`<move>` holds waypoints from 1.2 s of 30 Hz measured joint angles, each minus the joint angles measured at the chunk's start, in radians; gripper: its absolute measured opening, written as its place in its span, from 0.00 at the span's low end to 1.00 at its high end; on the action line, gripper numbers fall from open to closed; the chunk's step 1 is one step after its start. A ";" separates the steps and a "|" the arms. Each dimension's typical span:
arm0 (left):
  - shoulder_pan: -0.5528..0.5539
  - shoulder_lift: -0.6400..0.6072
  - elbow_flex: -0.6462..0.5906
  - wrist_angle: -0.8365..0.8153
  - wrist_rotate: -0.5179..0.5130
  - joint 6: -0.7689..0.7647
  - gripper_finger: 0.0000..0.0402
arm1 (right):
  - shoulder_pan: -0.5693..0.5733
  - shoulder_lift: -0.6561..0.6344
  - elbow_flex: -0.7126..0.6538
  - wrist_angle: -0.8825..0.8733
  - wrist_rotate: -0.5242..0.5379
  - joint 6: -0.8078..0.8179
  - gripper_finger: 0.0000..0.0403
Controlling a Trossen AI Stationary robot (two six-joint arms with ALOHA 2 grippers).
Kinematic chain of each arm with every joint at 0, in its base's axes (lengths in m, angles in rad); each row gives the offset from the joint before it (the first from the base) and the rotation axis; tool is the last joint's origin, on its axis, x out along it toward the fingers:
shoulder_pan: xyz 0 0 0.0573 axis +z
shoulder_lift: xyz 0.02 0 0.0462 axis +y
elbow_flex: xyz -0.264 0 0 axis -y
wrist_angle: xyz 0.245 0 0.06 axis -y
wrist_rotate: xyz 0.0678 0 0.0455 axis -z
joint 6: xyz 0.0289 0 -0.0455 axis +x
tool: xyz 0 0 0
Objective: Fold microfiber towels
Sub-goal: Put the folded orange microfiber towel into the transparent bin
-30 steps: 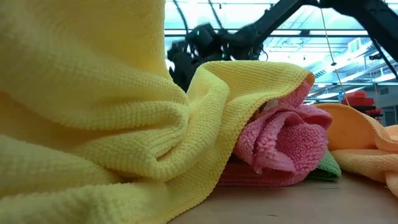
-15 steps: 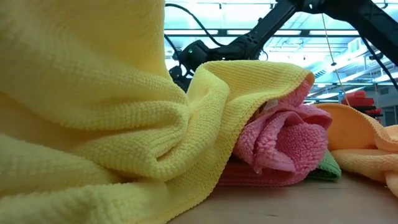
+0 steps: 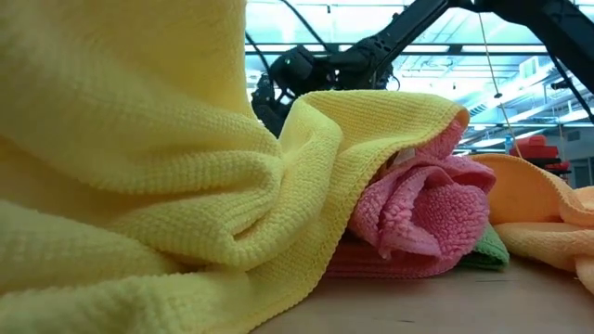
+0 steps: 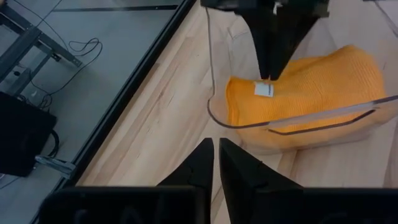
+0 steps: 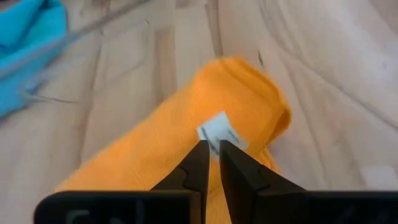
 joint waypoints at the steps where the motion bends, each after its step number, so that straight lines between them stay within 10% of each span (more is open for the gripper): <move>1: 0.000 0.000 0.000 0.000 0.000 0.000 0.08 | 0.000 -0.007 0.000 0.005 0.004 0.002 0.11; 14: 0.050 0.042 0.000 0.359 0.105 0.246 0.02 | 0.024 -0.329 -0.056 -0.223 0.099 -0.011 0.11; 36: 0.300 0.686 0.296 0.496 0.423 0.234 0.06 | 0.129 -1.015 -0.808 0.096 0.257 0.026 0.11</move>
